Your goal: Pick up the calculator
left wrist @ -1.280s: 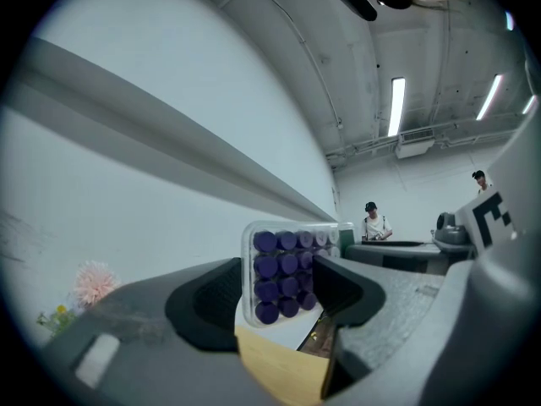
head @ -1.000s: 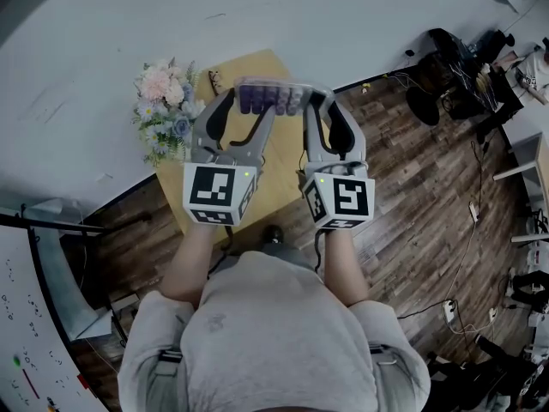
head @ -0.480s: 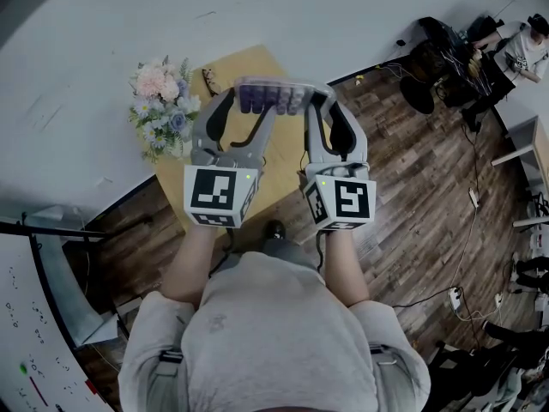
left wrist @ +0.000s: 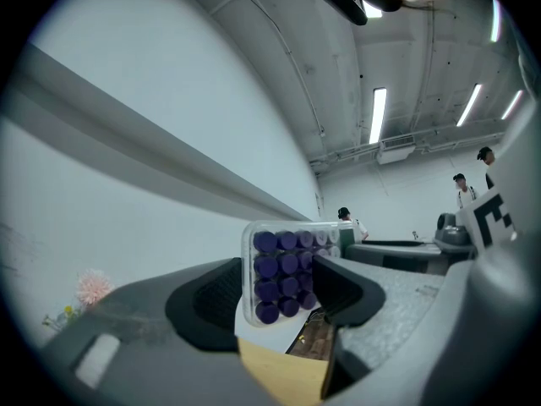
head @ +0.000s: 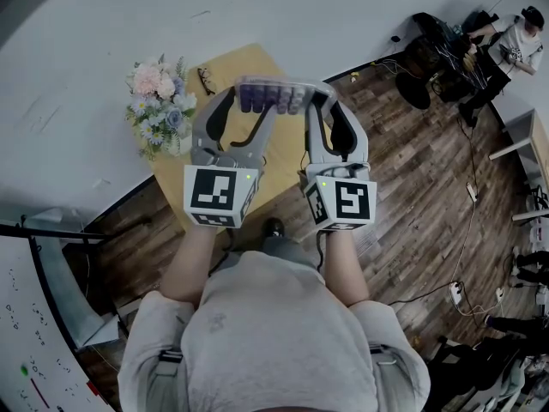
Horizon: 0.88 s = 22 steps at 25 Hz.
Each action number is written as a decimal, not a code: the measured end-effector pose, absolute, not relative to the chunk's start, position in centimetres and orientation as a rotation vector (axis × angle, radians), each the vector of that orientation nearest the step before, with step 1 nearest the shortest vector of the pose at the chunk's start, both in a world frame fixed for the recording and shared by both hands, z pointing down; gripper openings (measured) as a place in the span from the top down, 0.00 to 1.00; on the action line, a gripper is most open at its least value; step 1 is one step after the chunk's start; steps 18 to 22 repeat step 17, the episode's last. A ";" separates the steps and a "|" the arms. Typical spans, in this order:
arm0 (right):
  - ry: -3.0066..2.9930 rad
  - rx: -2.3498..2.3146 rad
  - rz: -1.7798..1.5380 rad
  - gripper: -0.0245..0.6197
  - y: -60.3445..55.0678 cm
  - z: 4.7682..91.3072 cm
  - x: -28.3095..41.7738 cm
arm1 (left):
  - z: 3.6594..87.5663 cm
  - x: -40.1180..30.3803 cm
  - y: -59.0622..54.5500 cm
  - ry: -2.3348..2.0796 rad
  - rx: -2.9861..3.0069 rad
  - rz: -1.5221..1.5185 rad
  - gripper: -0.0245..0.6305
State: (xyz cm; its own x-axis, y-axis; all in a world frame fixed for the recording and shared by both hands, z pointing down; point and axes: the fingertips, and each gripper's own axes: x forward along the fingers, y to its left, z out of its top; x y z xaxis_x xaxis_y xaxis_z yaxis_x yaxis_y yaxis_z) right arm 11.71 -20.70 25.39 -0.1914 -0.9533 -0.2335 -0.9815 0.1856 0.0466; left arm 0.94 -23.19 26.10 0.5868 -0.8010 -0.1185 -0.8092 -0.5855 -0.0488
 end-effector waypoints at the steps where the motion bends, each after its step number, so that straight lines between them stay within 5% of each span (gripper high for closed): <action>1: 2.297 -1.893 0.280 0.77 -20.6 25.4 11.8 | 26.1 1.0 -23.1 1.379 -2.709 0.129 0.55; 22: 2.289 -1.889 0.308 0.77 -19.5 24.6 13.5 | 25.2 2.8 -22.0 1.369 -2.694 0.146 0.55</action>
